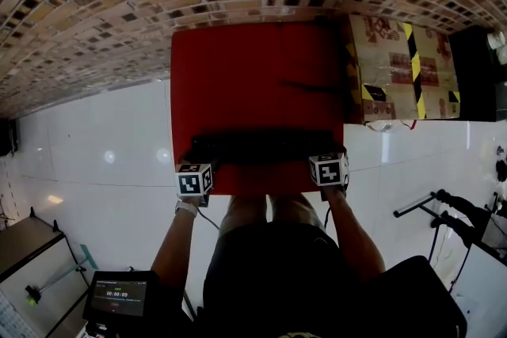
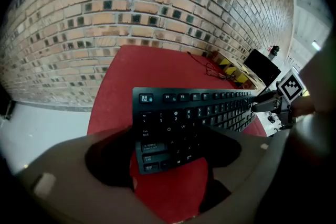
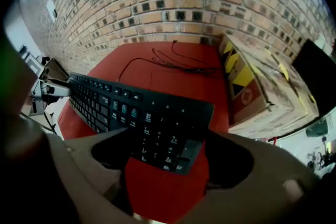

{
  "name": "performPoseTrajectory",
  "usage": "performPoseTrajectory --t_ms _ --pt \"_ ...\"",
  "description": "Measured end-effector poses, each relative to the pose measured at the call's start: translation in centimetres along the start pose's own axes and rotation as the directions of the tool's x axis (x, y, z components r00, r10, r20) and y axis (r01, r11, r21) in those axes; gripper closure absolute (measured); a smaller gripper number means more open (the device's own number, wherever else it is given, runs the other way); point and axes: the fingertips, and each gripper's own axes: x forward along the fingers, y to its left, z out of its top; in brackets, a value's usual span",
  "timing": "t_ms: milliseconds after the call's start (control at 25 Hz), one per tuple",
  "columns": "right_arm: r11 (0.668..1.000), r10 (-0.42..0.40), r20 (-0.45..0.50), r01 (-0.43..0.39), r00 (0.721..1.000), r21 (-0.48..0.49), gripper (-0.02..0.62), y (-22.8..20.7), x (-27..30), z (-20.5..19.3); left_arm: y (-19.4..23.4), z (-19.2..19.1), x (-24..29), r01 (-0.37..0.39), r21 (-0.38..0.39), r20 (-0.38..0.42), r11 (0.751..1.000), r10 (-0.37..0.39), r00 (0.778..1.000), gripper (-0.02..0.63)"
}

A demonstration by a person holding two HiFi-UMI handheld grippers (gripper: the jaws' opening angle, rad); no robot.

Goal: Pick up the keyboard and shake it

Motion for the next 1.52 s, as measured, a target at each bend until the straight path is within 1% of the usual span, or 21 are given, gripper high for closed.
performPoseTrajectory --t_ms 80,160,280,360,400,480,560,600,680,760,840,960,1000,1040,1080,1120,1160,1200,1280,1360,1520 --pt "1.0 -0.022 0.055 0.021 0.998 0.018 0.2 -0.3 -1.3 1.4 -0.4 1.0 -0.6 -0.007 -0.002 0.037 1.0 0.007 0.999 0.21" --pt "0.999 -0.04 0.12 0.039 0.992 0.013 0.202 -0.7 -2.4 3.1 -0.9 2.4 -1.4 -0.02 0.006 0.082 1.0 0.02 0.996 0.215" --pt "0.997 -0.078 0.235 0.077 0.969 0.01 0.202 -1.5 -4.9 6.4 -1.6 5.6 -3.1 -0.045 0.031 0.173 0.998 0.039 0.984 0.213" --pt "0.994 -0.106 0.334 0.111 0.936 0.006 0.202 -2.2 -7.5 9.3 -2.2 8.4 -4.5 -0.056 0.046 0.246 0.997 0.043 0.968 0.213" --pt "0.992 -0.12 0.383 0.127 0.916 0.005 0.202 -2.5 -9.0 10.8 -2.6 10.0 -5.4 -0.062 0.053 0.29 0.997 0.044 0.956 0.213" --pt "0.987 -0.144 0.474 0.158 0.869 0.009 0.202 -3.1 -12.1 13.6 -3.3 13.3 -7.6 -0.072 0.066 0.383 0.995 0.041 0.923 0.213" --pt "0.983 -0.156 0.566 0.18 0.809 0.014 0.202 -3.6 -15.6 16.3 -4.3 16.8 -10.3 -0.083 0.082 0.479 0.993 0.034 0.877 0.206" --pt "0.982 -0.158 0.615 0.19 0.773 0.013 0.202 -3.8 -17.5 17.7 -4.7 18.6 -11.8 -0.091 0.092 0.527 0.992 0.029 0.85 0.205" --pt "0.977 -0.158 0.709 0.211 0.687 0.014 0.202 -4.0 -21.7 20.4 -5.6 22.2 -15.1 -0.11 0.113 0.617 0.988 0.017 0.787 0.202" --pt "0.972 -0.161 0.79 0.232 0.592 0.025 0.203 -4.1 -25.9 22.8 -6.6 25.5 -18.6 -0.131 0.13 0.699 0.983 0.003 0.715 0.201" --pt "0.968 -0.159 0.852 0.248 0.499 0.035 0.204 -4.2 -29.8 24.8 -7.8 28.4 -22.1 -0.156 0.144 0.771 0.977 -0.012 0.637 0.199" --pt "0.961 -0.141 0.925 0.274 0.354 0.041 0.204 -4.1 -35.5 27.0 -9.4 31.7 -27.1 -0.19 0.153 0.854 0.97 -0.033 0.519 0.201" --pt "0.957 -0.138 0.942 0.285 0.307 0.048 0.204 -4.1 -37.3 27.4 -10.0 32.4 -28.4 -0.197 0.156 0.874 0.968 -0.042 0.485 0.199" --pt "0.954 -0.139 0.954 0.295 0.267 0.057 0.204 -4.1 -39.1 27.7 -10.5 33.0 -29.5 -0.2 0.158 0.889 0.967 -0.051 0.455 0.199" --pt "0.951 -0.142 0.961 0.303 0.238 0.065 0.206 -4.1 -40.4 27.9 -11.0 33.6 -30.5 -0.203 0.16 0.901 0.966 -0.059 0.43 0.199" --pt "0.948 -0.145 0.964 0.31 0.224 0.071 0.206 -4.2 -41.3 28.1 -11.3 34.0 -31.2 -0.205 0.16 0.91 0.966 -0.064 0.409 0.199" --pt "0.947 -0.146 0.966 0.313 0.215 0.073 0.206 -4.2 -42.0 28.3 -11.5 34.4 -31.9 -0.208 0.157 0.917 0.965 -0.065 0.392 0.199" --pt "0.947 -0.144 0.968 0.312 0.203 0.076 0.206 -4.2 -42.5 28.6 -11.7 34.7 -32.3 -0.212 0.154 0.923 0.965 -0.064 0.38 0.199" --pt "0.948 -0.138 0.975 0.308 0.176 0.079 0.206 -4.2 -43.5 28.8 -12.0 34.9 -33.0 -0.217 0.147 0.93 0.965 -0.06 0.363 0.199" --pt "0.951 -0.128 0.981 0.299 0.143 0.081 0.206 -3.9 -44.7 28.9 -12.4 35.0 -33.7 -0.226 0.142 0.938 0.964 -0.058 0.341 0.201" --pt "0.951 -0.121 0.99 0.296 0.078 0.093 0.206 -3.7 -46.7 28.9 -13.1 35.6 -35.5 -0.244 0.139 0.958 0.96 -0.068 0.277 0.206"
